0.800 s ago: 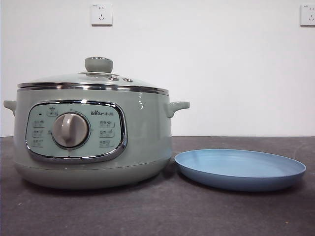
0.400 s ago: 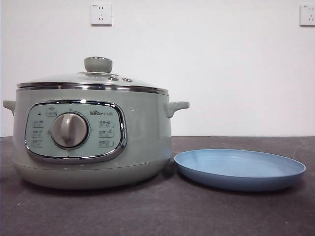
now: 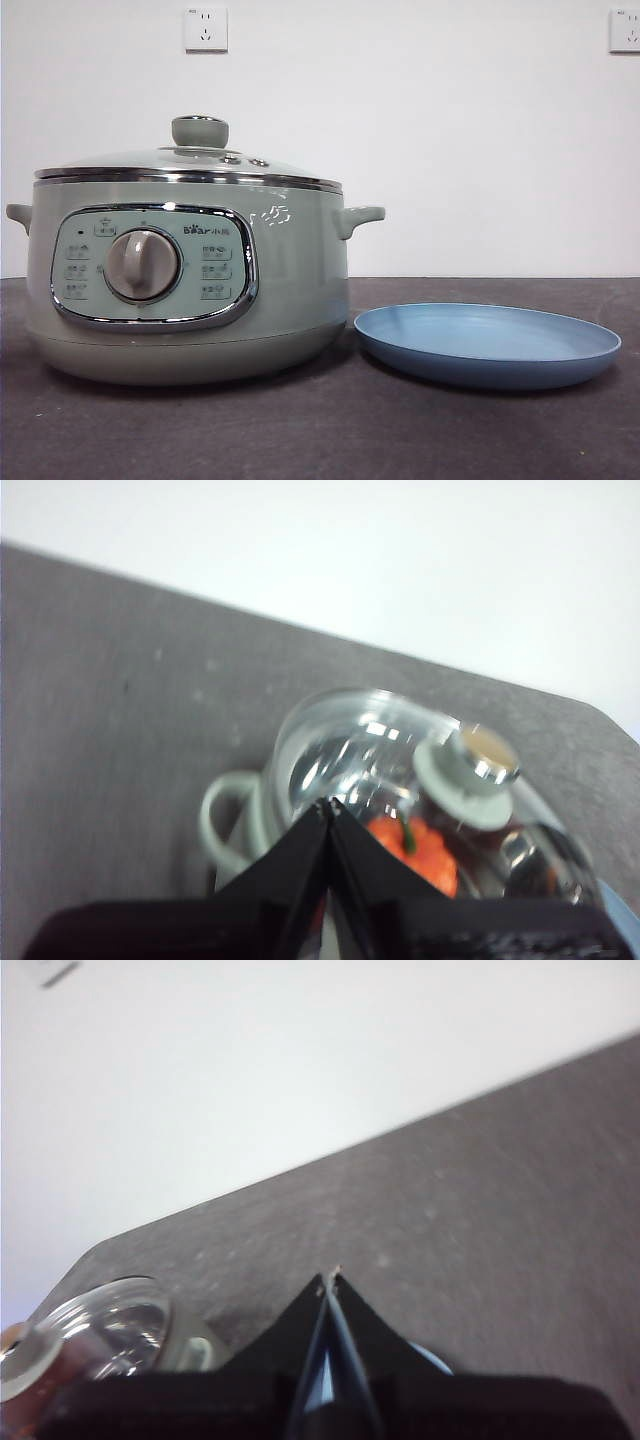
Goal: Take the pumpkin out from the steamer,put the pumpkin in the blue plate,close the lid
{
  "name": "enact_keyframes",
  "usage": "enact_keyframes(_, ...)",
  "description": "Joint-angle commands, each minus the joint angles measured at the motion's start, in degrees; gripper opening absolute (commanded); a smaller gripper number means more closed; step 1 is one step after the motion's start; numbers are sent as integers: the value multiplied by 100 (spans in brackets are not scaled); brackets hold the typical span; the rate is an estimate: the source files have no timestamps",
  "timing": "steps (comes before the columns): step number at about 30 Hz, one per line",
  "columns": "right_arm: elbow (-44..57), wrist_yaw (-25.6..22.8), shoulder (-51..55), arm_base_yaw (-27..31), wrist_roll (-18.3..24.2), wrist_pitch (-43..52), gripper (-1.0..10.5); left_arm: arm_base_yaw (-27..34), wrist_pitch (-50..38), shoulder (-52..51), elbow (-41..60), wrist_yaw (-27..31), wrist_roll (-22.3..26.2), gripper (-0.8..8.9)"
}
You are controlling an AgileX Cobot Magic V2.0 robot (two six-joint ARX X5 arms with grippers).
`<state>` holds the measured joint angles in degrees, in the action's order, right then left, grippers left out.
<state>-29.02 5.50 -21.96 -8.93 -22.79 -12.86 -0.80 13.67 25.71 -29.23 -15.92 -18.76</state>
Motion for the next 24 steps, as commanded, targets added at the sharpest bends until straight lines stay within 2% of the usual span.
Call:
enact_keyframes(1, -448, 271, -374, 13, 509, -31, -11, 11, -24, 254, -385, -267, 415, -8)
enact_keyframes(9, -1757, 1257, -1556, 13, 1478, -1062, 2, 11, 765, 1213, -1434, -1311, 1012, -8)
enact_keyframes(12, -2140, 1537, -1961, 13, 1744, -1497, 15, 0, 1088, 1499, -1687, -1537, 1156, -4)
enact_keyframes(14, -2291, 1561, -2159, 11, 1799, -1641, 123, -2, 1134, 1617, -1764, -1622, 1158, 3)
enact_keyframes(15, -2328, 1561, -2243, 13, 1792, -1648, 222, -7, 1130, 1650, -1775, -1676, 1156, 17)
enact_keyframes(17, -2356, 1554, -2352, 13, 1770, -1644, 392, -28, 1123, 1685, -1775, -1720, 1150, 155)
enact_keyframes(19, -2365, 1554, -2444, 13, 1742, -1644, 478, -66, 1121, 1722, -1775, -1707, 1141, 338)
enact_keyframes(20, -2365, 1554, -2472, 13, 1709, -1644, 478, -81, 1108, 1740, -1775, -1707, 1123, 371)
enact_keyframes(24, -2365, 1556, -2520, 11, 1681, -1676, 478, -186, 970, 1821, -1777, -1620, 1126, 377)
